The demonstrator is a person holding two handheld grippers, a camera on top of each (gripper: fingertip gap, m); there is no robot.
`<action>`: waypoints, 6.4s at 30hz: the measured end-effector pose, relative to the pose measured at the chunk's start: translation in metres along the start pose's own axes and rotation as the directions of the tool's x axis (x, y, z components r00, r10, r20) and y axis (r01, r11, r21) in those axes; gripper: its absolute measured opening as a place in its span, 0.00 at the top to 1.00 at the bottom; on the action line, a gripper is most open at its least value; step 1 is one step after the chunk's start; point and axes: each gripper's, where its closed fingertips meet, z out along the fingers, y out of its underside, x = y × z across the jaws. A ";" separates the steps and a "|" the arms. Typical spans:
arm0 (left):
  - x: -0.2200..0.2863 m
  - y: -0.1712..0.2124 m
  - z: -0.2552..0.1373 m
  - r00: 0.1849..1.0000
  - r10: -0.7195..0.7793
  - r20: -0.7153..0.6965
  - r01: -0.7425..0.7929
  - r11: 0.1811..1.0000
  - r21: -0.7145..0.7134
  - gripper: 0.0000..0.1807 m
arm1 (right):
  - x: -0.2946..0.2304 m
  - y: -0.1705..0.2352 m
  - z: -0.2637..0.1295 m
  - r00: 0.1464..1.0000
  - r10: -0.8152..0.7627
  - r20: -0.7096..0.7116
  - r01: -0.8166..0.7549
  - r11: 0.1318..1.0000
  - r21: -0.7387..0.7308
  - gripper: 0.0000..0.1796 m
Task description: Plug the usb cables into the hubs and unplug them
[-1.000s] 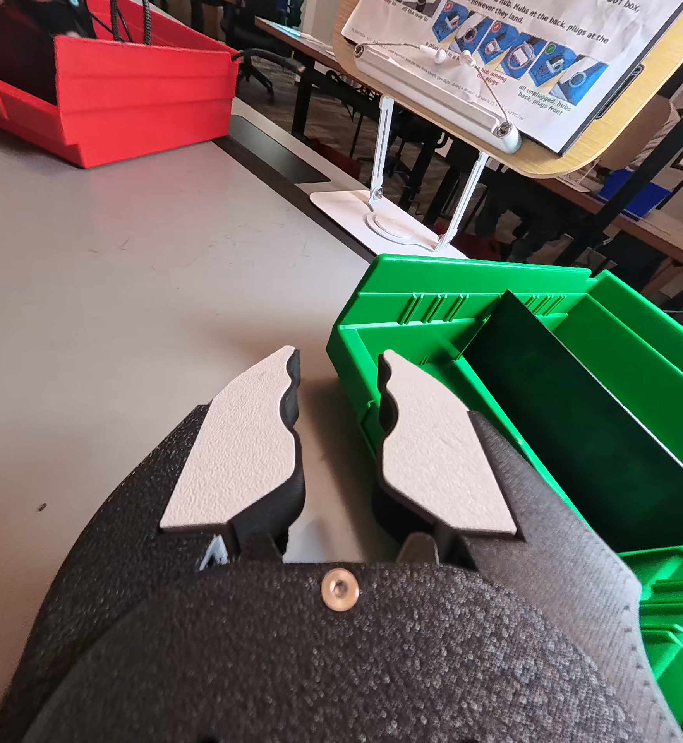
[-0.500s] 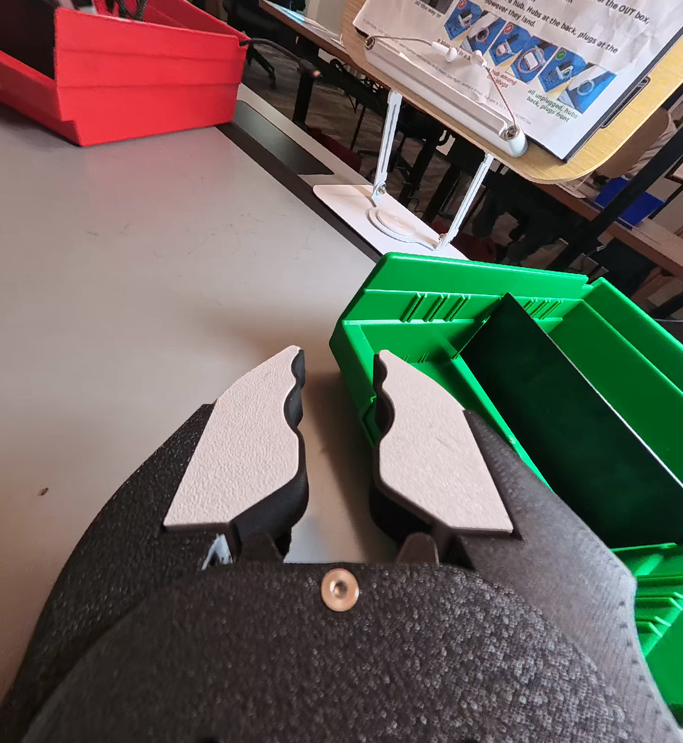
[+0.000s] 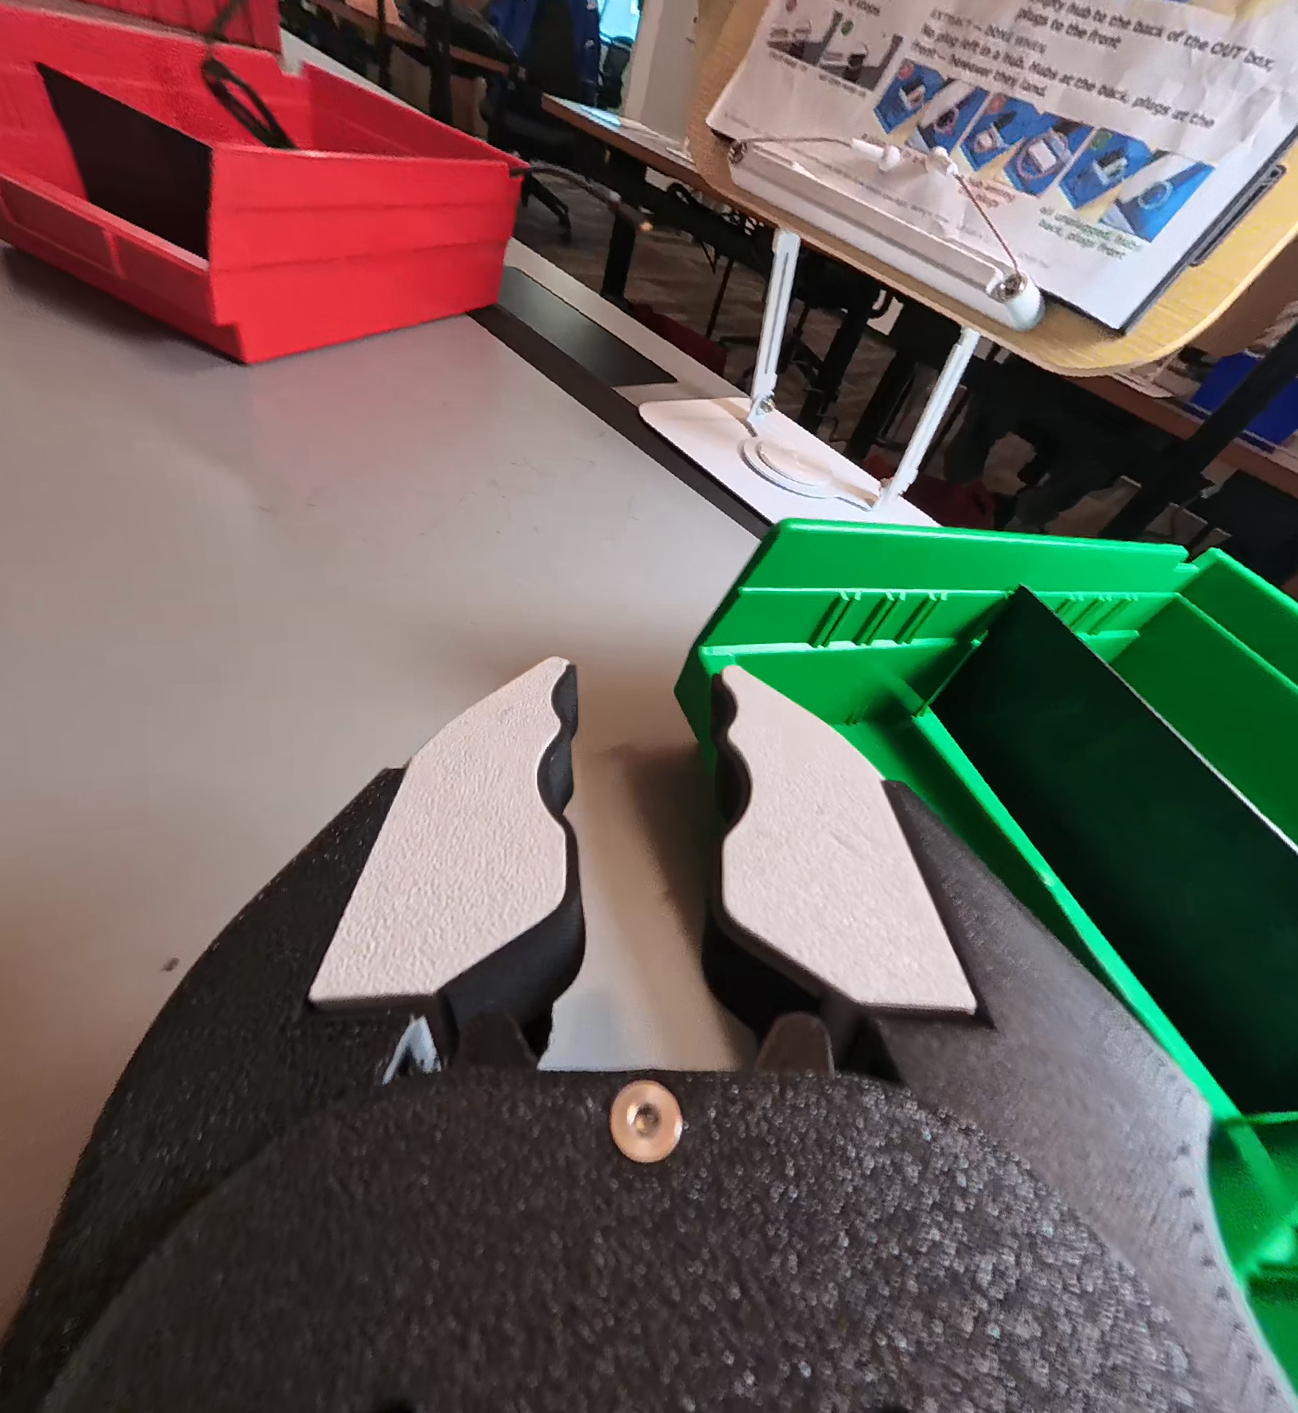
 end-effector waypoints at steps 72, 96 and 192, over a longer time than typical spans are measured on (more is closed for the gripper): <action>0.312 -0.072 0.019 0.929 0.198 -0.313 0.052 0.768 0.638 0.67 | -0.072 -0.160 0.071 0.911 -0.298 -0.287 0.328 0.943 0.063 0.85; 0.330 -0.057 -0.076 0.469 0.524 -0.711 0.087 0.773 0.628 0.69 | -0.093 -0.213 -0.025 0.900 -0.119 0.419 0.035 0.979 0.202 0.75; 0.262 -0.079 -0.105 0.681 0.494 -0.541 0.094 0.673 0.733 0.70 | 0.118 -0.065 0.017 0.970 0.034 -0.242 -0.079 0.981 -0.175 0.74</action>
